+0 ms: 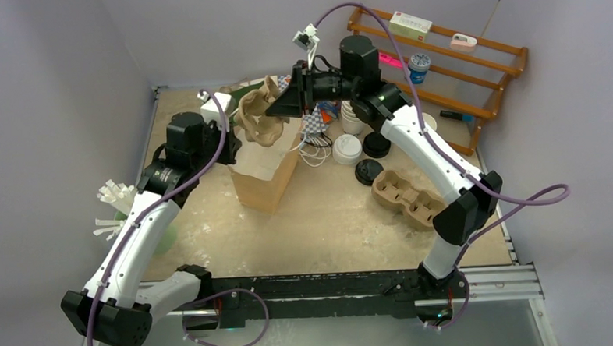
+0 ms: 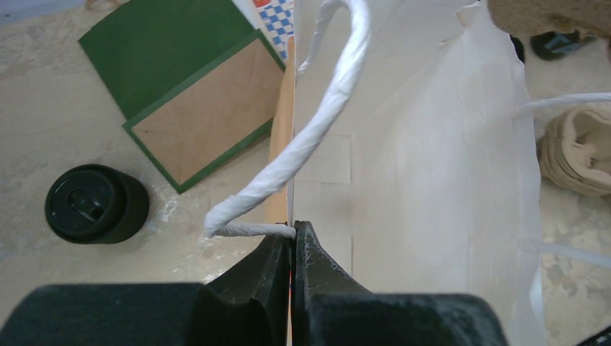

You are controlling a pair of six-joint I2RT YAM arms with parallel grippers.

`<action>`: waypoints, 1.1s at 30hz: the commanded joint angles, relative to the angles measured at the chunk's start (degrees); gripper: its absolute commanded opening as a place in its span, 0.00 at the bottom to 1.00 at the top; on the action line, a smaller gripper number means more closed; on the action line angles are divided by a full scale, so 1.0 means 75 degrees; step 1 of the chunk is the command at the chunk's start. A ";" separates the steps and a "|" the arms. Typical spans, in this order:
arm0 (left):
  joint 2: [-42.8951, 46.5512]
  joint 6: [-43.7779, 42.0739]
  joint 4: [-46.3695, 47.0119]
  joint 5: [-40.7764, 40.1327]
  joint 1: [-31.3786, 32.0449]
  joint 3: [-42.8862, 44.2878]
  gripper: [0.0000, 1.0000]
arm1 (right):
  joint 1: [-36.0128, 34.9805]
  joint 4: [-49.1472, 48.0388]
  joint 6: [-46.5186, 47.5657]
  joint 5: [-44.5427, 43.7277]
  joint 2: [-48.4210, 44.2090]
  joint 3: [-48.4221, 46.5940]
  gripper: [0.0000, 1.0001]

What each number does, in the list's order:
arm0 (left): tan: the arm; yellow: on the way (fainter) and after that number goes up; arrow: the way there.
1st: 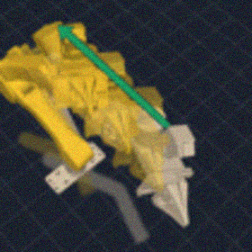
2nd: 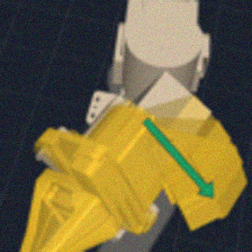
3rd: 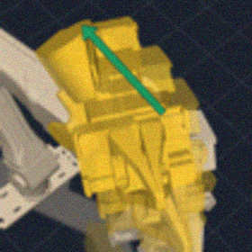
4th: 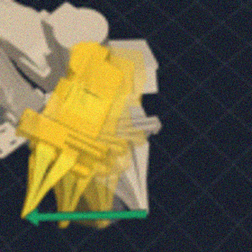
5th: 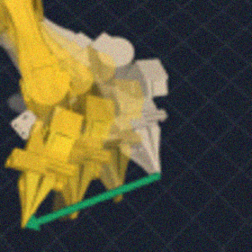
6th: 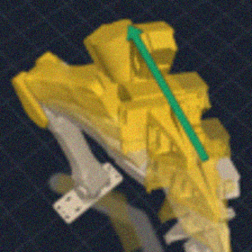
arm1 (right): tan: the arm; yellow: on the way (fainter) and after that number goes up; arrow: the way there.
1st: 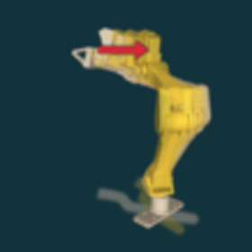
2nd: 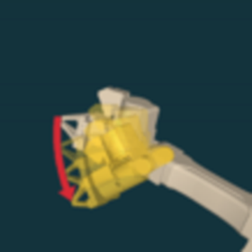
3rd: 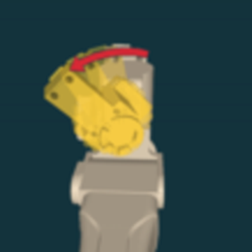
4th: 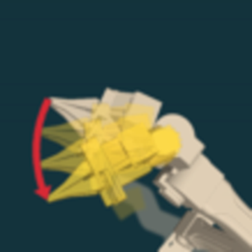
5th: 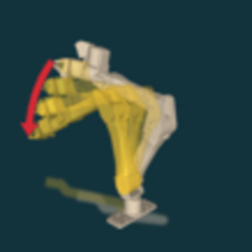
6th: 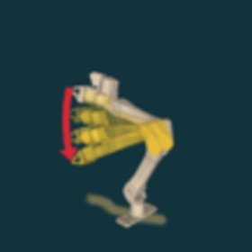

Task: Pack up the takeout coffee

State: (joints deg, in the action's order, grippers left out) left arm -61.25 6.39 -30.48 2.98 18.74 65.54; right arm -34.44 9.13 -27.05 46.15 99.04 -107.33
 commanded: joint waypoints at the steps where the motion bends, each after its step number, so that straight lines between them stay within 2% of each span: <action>1: 0.0204 -0.0059 0.0292 0.1435 -0.0050 0.0154 0.00 | 0.0101 -0.0573 -0.0019 0.0998 -0.0428 0.0098 0.25; 11: 0.0445 0.0206 0.0130 0.3192 -0.0059 0.0126 0.00 | 0.0362 -0.0455 -0.0162 0.1781 -0.1334 0.1632 0.24; 17: 0.0643 0.0419 0.0178 0.4098 -0.0050 0.0220 0.00 | 0.0393 -0.0021 -0.0288 0.1718 -0.1758 0.2020 0.24; 21: 0.0632 0.0558 0.0254 0.4563 -0.0053 0.0183 0.00 | 0.0396 0.0839 -0.0013 0.1156 -0.1974 0.2127 0.24; 27: 0.0571 0.1068 0.0778 0.5180 -0.0050 -0.0051 0.00 | 0.0387 0.1310 -0.0052 0.0537 -0.2315 0.2558 0.24; 33: 0.0099 0.1198 0.1050 0.5356 -0.0050 -0.0587 0.00 | 0.0384 0.2399 0.0458 -0.0821 -0.2570 0.3062 0.24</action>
State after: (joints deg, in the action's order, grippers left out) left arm -58.13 13.52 -26.72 40.05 18.74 63.61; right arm -31.55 20.32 -26.61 47.86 81.62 -86.26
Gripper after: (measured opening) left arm 0.030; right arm 0.316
